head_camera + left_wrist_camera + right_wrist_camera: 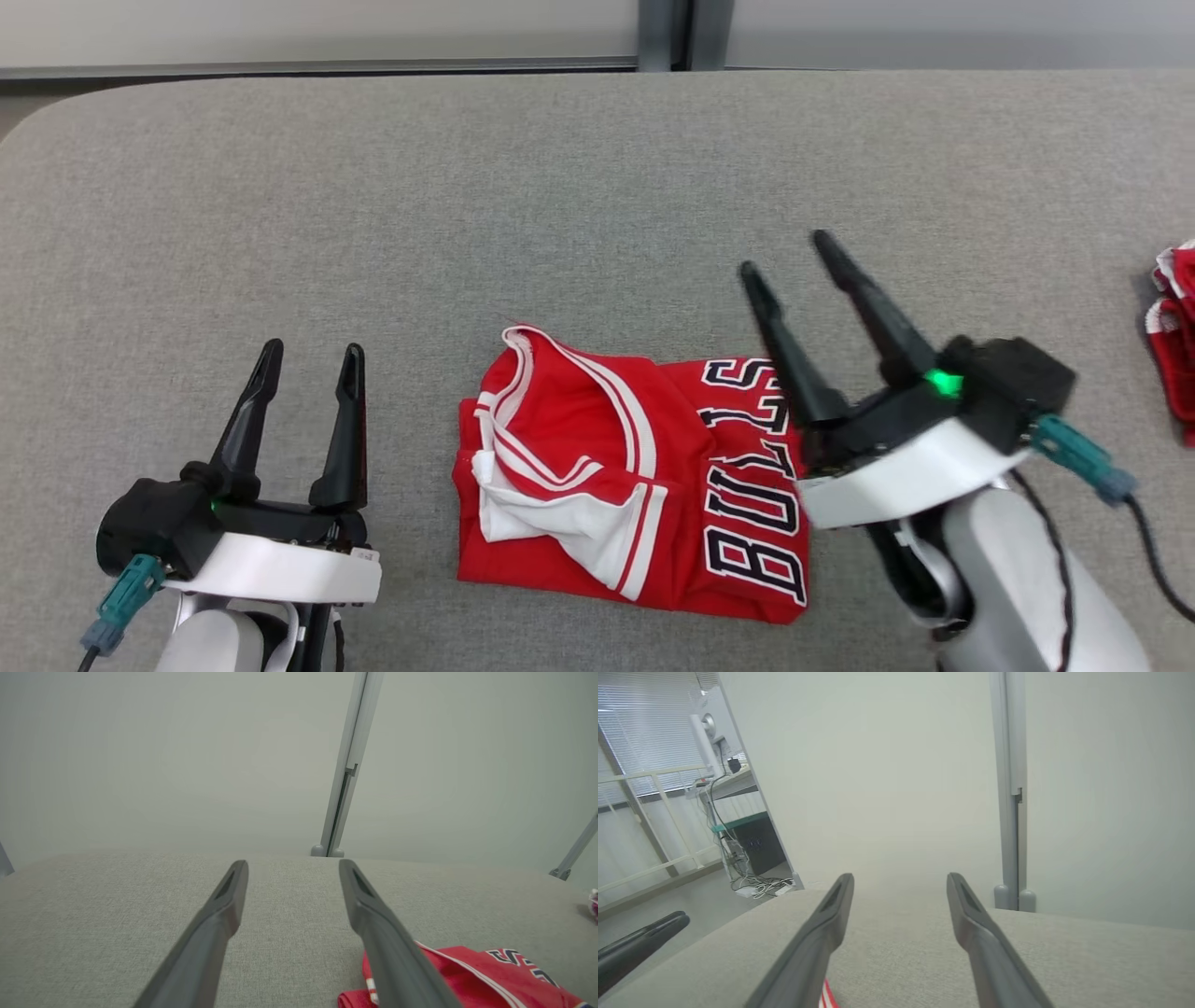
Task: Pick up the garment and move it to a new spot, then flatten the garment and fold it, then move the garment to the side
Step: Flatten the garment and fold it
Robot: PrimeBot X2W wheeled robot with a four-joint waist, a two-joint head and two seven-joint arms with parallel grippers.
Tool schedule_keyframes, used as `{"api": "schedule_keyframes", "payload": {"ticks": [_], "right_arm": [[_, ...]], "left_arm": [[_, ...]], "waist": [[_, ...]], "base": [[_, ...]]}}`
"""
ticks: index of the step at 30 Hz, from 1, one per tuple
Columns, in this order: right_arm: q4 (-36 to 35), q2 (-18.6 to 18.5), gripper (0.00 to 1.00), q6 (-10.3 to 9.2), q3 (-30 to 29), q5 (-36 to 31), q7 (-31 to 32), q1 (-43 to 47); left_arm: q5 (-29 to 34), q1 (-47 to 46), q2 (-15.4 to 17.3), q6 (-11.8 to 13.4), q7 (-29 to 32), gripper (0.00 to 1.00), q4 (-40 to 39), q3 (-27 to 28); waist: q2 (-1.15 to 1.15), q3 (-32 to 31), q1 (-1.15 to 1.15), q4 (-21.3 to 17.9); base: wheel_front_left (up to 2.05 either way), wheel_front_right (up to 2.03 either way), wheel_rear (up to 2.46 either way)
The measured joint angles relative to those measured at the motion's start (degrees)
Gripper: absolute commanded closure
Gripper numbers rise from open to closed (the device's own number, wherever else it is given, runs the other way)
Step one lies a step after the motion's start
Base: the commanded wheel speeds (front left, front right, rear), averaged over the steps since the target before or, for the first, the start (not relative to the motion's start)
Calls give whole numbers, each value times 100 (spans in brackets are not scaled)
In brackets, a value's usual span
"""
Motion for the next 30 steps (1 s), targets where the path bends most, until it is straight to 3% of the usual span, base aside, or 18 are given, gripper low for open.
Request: {"api": "schedule_keyframes", "payload": {"ticks": [7, 12, 19, 30], "right_arm": [[-691, -321, 0, 0, -1626, -413, 287, 1038], [-1214, -397, 0, 0, -2303, -611, 561, 1921], [-1731, -270, 0, 0, -2520, -723, 764, 2320], [-1788, -227, 0, 0, -2454, -734, 907, 2330]], "left_arm": [[30, 63, 129, 79, 24, 0, -8, 77], [32, 130, 182, 112, 63, 0, -13, 126], [-18, 237, 225, 157, 136, 0, -19, 129], [-48, 232, 257, 203, 201, 0, -60, 68]], "waist": [[0, -97, 0, -273], [0, -143, 0, -396], [0, -154, 0, -521], [0, -173, 0, -486]], "base": [[0, 0, 0], [0, 0, 0], [0, 0, 0], [0, 0, 0]]}}
